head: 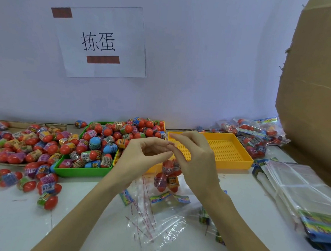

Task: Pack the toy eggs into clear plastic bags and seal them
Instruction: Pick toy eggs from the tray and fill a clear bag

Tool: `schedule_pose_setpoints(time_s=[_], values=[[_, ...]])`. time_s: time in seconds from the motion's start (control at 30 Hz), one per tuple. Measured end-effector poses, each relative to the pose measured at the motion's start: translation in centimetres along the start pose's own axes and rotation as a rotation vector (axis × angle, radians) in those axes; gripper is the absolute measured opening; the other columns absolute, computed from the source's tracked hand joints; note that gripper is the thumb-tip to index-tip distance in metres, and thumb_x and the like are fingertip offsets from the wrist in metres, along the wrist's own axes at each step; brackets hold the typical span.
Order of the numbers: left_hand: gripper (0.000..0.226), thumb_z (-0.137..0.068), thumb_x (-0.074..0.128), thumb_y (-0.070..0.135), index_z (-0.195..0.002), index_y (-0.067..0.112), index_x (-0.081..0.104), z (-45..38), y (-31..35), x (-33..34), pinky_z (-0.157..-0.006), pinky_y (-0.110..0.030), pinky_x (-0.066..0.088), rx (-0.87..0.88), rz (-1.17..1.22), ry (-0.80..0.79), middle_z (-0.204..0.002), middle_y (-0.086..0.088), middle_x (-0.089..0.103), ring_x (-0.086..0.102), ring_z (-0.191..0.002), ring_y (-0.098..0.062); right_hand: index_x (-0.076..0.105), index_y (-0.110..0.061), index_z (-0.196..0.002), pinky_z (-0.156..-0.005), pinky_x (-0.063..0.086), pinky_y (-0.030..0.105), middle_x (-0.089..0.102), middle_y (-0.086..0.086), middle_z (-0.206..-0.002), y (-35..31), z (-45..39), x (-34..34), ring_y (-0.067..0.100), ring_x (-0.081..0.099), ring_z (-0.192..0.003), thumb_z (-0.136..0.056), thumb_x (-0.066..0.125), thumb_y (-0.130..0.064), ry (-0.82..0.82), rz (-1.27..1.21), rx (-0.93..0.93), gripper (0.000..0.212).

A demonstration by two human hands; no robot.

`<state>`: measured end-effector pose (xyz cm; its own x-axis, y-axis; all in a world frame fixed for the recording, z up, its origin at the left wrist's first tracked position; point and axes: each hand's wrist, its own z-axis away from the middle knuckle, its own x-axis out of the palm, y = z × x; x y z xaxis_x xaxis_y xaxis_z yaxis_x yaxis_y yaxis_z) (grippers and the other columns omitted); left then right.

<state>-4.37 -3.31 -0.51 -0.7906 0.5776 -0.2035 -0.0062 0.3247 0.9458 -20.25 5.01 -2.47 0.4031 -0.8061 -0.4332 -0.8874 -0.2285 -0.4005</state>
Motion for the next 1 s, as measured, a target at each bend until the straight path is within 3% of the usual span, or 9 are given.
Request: schedule_pose_setpoints(time_s=[0.17, 0.27, 0.43, 0.57, 0.8, 1.0], values=[[0.022, -0.093, 0.075, 0.023, -0.115, 0.018, 0.081, 0.01, -0.08, 0.09, -0.083, -0.02, 0.06, 0.019, 0.028, 0.001, -0.099, 0.001, 0.083, 0.079, -0.094, -0.015, 0.078, -0.011, -0.106, -0.082, 0.058, 0.034, 0.069, 0.007, -0.103, 0.03, 0.01, -0.13, 0.024, 0.064, -0.1, -0.092, 0.081, -0.018, 0.041, 0.044, -0.013, 0.015], [0.028, -0.089, 0.074, 0.028, -0.114, 0.017, 0.08, 0.01, -0.13, 0.23, -0.081, -0.018, 0.059, 0.043, 0.018, 0.032, -0.098, 0.002, 0.083, 0.079, -0.092, -0.014, 0.081, -0.009, -0.108, -0.08, 0.058, 0.034, 0.07, 0.009, -0.102, 0.01, 0.09, 0.02, 0.026, 0.065, -0.098, -0.093, 0.08, -0.017, 0.048, 0.095, -0.039, 0.017], [0.021, -0.098, 0.072, 0.007, -0.117, 0.01, 0.079, -0.08, -0.62, 0.26, -0.083, -0.021, 0.061, 0.087, -0.068, 0.05, -0.097, 0.0, 0.081, 0.079, -0.09, -0.013, 0.081, -0.007, -0.11, -0.08, 0.055, 0.03, 0.07, 0.009, -0.101, 0.17, 0.16, 0.07, 0.026, 0.064, -0.097, -0.096, 0.076, -0.013, 0.008, 0.112, -0.082, 0.016], [0.021, -0.099, 0.071, 0.005, -0.114, 0.016, 0.08, 0.03, -0.68, 0.41, -0.086, -0.023, 0.061, 0.111, -0.106, 0.05, -0.098, -0.005, 0.079, 0.079, -0.091, -0.015, 0.081, -0.007, -0.103, -0.078, 0.055, 0.031, 0.07, 0.008, -0.098, 0.33, 0.12, 0.08, 0.025, 0.064, -0.094, -0.095, 0.076, -0.012, 0.009, 0.125, -0.099, 0.01], [0.02, -0.099, 0.072, 0.009, -0.113, 0.021, 0.081, 0.14, -0.51, 0.76, -0.08, -0.015, 0.058, 0.072, -0.071, 0.057, -0.096, 0.004, 0.082, 0.079, -0.09, -0.011, 0.081, -0.009, -0.101, -0.08, 0.052, 0.025, 0.071, 0.005, -0.097, 0.1, 0.22, 0.12, 0.02, 0.063, -0.094, -0.093, 0.079, -0.013, 0.031, 0.091, -0.007, 0.009], [0.018, -0.098, 0.074, 0.008, -0.105, 0.022, 0.084, 0.16, -0.37, 0.86, -0.078, -0.017, 0.059, 0.022, -0.01, 0.082, -0.09, -0.002, 0.082, 0.079, -0.085, -0.015, 0.079, -0.01, -0.093, -0.077, 0.051, 0.024, 0.066, 0.001, -0.092, -0.57, 0.24, 0.3, 0.017, 0.06, -0.089, -0.091, 0.079, -0.01, 0.06, 0.002, 0.091, 0.002]])
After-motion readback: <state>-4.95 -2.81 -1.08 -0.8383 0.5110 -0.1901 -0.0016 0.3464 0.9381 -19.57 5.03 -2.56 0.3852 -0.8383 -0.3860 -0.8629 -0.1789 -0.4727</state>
